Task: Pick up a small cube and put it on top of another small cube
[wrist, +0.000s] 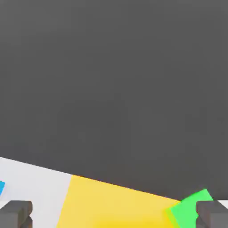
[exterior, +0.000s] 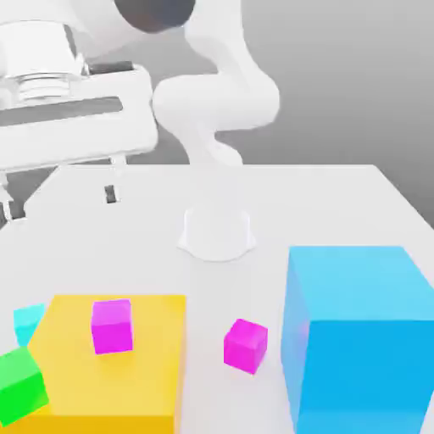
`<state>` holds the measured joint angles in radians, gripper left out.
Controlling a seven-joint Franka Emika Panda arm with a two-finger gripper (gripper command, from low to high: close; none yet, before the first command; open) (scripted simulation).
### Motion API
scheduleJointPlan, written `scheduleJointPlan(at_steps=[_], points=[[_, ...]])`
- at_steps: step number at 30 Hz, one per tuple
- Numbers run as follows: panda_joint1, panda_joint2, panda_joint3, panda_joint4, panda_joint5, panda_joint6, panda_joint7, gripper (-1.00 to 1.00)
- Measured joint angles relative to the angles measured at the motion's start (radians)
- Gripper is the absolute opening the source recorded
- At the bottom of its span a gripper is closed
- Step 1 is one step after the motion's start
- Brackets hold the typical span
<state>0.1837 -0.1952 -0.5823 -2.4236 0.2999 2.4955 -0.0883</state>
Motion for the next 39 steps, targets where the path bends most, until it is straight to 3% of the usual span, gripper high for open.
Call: scheduleJointPlan(at_steps=[9,17,26,27,34,39], points=[[-0.105,0.263,-0.086,-0.052,0.129,0.086,-0.388,0.0],[-0.207,0.413,-0.139,-0.121,0.066,0.207,-0.595,0.0],[-0.41,0.617,0.125,-0.095,0.355,0.35,-0.834,0.0],[-0.427,0.631,0.146,-0.09,0.376,0.359,-0.849,-1.0],[-0.425,0.629,0.142,-0.091,0.374,0.355,-0.848,-1.0],[-0.308,0.517,-0.006,-0.128,0.212,0.289,-0.726,-1.0]])
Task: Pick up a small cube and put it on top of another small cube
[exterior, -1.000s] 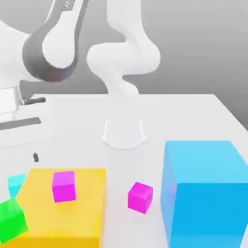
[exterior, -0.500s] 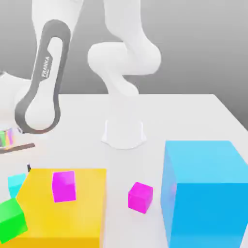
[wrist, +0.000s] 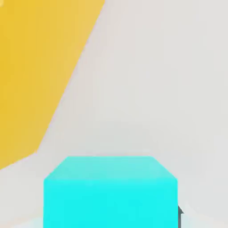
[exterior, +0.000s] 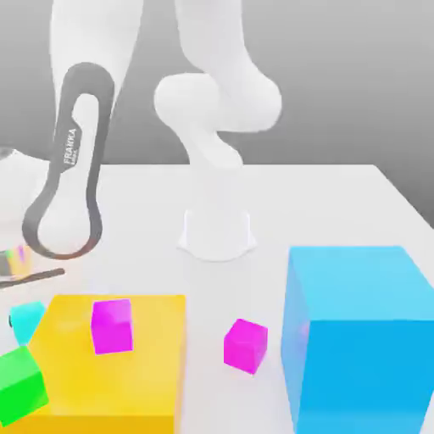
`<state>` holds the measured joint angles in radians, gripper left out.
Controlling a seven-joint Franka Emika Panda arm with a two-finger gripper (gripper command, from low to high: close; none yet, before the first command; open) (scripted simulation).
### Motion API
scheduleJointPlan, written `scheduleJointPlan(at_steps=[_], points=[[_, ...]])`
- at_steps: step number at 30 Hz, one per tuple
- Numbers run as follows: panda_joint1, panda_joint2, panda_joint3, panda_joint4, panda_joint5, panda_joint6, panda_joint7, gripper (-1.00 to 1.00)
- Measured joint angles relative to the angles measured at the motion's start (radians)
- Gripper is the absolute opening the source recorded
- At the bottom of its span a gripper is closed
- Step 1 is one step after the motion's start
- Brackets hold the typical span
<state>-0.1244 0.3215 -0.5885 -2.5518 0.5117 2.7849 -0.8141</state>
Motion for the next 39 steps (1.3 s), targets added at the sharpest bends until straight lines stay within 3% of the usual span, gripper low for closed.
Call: scheduleJointPlan(at_steps=[3,6,12,18,23,30,33,39], points=[[0.05,-0.068,-0.08,-0.017,-0.108,-0.049,0.08,-1.0],[0.05,-0.051,-0.129,0.051,-0.154,-0.173,0.13,-1.0],[0.144,-0.074,-0.145,0.132,-0.266,-0.355,0.264,-1.0],[0.272,-0.168,-0.136,0.164,-0.45,-0.457,0.449,-1.0],[0.41,-0.321,-0.057,0.078,-0.643,-0.421,0.618,-1.0],[0.534,-0.495,0.082,-0.113,-0.782,-0.287,0.737,-1.0],[0.583,-0.557,0.15,-0.198,-0.801,-0.221,0.758,-1.0],[0.68,-0.502,0.127,-0.301,-0.68,-0.1,0.66,-1.0]])
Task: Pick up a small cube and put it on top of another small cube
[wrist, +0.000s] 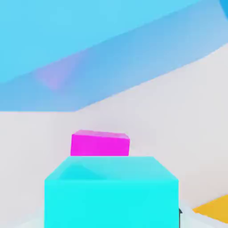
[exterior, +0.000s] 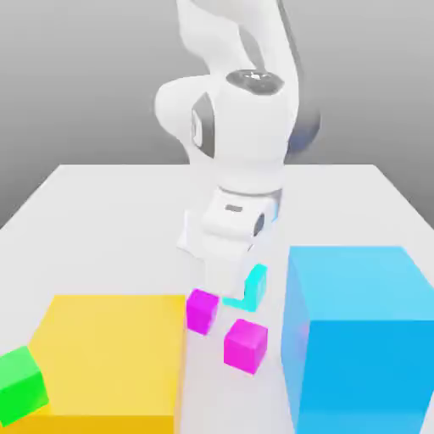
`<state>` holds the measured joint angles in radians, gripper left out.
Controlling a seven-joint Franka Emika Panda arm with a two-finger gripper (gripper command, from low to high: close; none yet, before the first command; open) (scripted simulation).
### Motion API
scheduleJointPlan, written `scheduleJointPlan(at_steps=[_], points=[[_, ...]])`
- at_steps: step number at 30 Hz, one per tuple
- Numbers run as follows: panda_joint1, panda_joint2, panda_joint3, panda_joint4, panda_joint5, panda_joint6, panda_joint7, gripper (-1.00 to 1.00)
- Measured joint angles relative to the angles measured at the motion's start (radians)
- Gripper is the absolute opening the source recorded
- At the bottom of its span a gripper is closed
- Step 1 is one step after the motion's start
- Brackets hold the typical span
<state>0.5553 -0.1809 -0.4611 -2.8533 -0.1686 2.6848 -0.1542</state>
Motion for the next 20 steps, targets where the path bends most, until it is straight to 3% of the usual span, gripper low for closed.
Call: scheduleJointPlan(at_steps=[8,9,15,20], points=[[0.062,0.208,0.002,-0.001,0.236,0.192,-0.166,-1.0],[0.055,0.226,0.011,-0.002,0.259,0.208,-0.182,1.0],[0.052,0.235,0.015,-0.002,0.273,0.217,-0.192,1.0],[0.016,0.13,0.015,-0.001,0.139,0.123,-0.098,1.0]])
